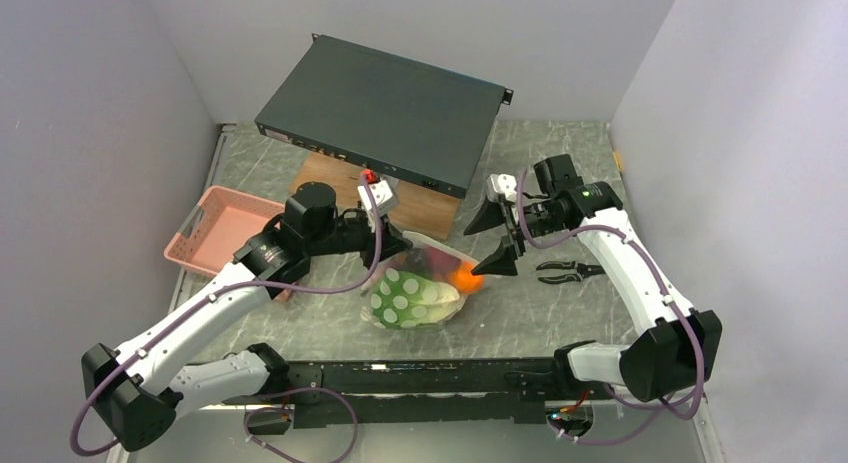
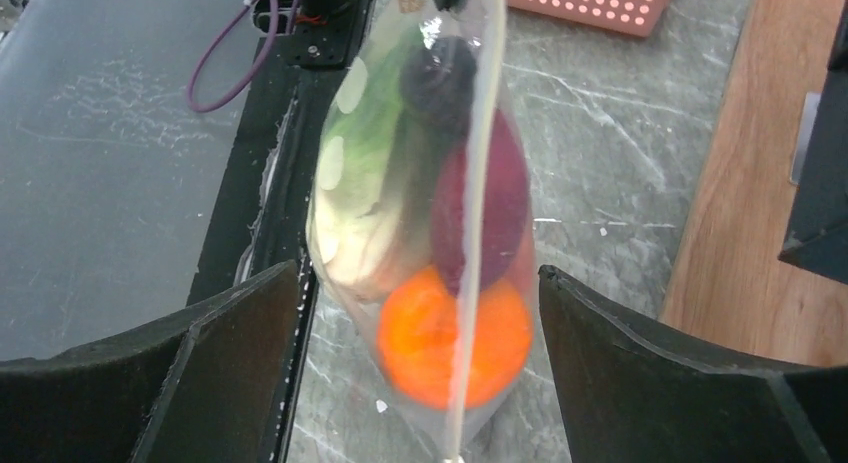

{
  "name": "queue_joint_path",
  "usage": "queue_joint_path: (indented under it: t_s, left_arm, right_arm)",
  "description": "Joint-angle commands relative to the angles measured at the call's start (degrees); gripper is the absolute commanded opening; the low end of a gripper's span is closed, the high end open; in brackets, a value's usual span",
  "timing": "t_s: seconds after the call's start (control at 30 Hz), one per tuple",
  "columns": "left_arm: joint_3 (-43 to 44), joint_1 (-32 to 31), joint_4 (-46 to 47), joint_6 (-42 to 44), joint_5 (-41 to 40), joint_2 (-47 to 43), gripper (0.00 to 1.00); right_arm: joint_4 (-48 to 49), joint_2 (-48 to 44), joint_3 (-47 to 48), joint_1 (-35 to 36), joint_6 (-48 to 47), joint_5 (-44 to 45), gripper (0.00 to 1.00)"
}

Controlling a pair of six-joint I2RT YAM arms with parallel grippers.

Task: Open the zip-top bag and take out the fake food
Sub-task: Adjust the zipper food storage bag at the center of the board.

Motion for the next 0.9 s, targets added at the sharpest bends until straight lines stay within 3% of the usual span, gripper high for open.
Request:
queue_joint_path:
  t_s: [0.0,0.1,0.3,0.53,0.87]
  left_arm:
    - [3.13,-1.20,2.15,4.73,2.31,0.22,0.00]
    - [3.00,-1.96,2.95,5.44,1.94,0.40,0.00]
    - [3.45,-2.73,4.04,6.20,0.84,1.34,0.00]
    - [2.95,-3.54,6.24,5.71,0.06,1.57,0.00]
    - [0.57,-3.80,9.00,5.06,-1.67,0.48,0.00]
  right_arm:
    - [12.93,-0.98,-3.27,-0.18,15.28,1.39,0.90]
    - [16.33,-1.11,-5.19,-0.03,18.93,2.29,0.85]
    - [19.50,-0.84,-7.15,2.91,23.02,2.78,0.67]
    - [21.82,0.32,-7.95,4.82,24.90,4.78,0.55]
    - [21.01,0.60,-8.49,5.34,23.01,5.00,0.09]
